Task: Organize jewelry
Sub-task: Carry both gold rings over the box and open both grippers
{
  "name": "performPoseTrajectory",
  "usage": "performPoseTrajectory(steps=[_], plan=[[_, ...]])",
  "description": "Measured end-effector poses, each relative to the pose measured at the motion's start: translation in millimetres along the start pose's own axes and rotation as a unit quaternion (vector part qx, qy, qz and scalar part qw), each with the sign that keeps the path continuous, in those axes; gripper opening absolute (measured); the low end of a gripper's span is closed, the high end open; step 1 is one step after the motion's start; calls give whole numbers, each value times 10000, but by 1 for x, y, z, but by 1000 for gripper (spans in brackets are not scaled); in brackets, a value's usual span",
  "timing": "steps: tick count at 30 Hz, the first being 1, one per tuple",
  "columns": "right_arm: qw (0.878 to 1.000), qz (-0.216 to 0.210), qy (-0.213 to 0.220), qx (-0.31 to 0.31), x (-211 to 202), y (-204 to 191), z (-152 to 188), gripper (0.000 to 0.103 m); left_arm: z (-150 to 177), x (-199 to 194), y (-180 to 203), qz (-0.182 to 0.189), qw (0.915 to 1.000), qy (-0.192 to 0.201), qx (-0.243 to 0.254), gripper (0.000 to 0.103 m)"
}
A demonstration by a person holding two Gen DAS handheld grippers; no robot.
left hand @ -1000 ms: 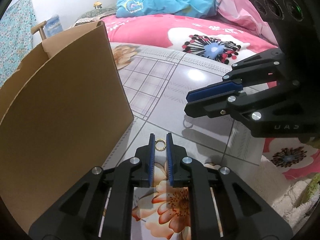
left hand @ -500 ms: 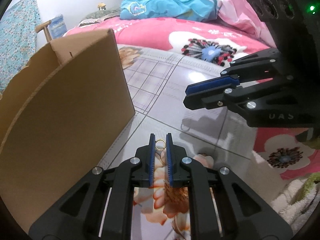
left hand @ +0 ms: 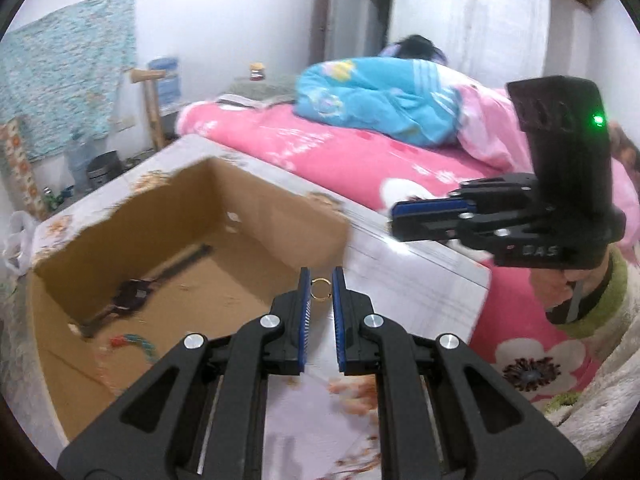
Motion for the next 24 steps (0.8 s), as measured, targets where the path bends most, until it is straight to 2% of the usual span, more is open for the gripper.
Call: performPoseTrajectory(steps=[3,7,11,13,16,18,21,24], plan=[[9993,-227,-48,-305,16,-11,-28,11,-11,-6,-42,-56,9987,-277,-418,10],[9947,-602,-448,-701,54,-24,-60,11,-13,9,-100,5,9896,-902,-1123,10],[9818,-666,-1313,-1198,111,-38,-79,11,-6,39,-156,154,9685,-1527,-1960,10],[9721,-754,-1807,-1295,142,-45,-84,11,2,55,-180,294,9520,-1792,-2464,10],[9558,-760,-2507,-1332,179,-52,-84,11,16,73,-199,374,9331,-2061,-2922,10],[9473,-772,-2802,-1348,194,-56,-79,11,21,79,-205,379,9247,-2178,-3099,10],[9394,-737,-3093,-1284,209,-61,-74,11,26,84,-212,371,9179,-2196,-3285,10],[9374,-709,-3162,-1274,216,-63,-71,11,25,84,-211,327,9188,-2183,-3274,12]])
Point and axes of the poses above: each gripper's, at about its wrist camera, not at the fingertips, and x roughly the way its jaws point, y to its right, z to its underside, the point moved 3 cm from there along x, roughly the way its jaws point, and after that the axes turned 13 degrees about z, right-handed, at the moved point
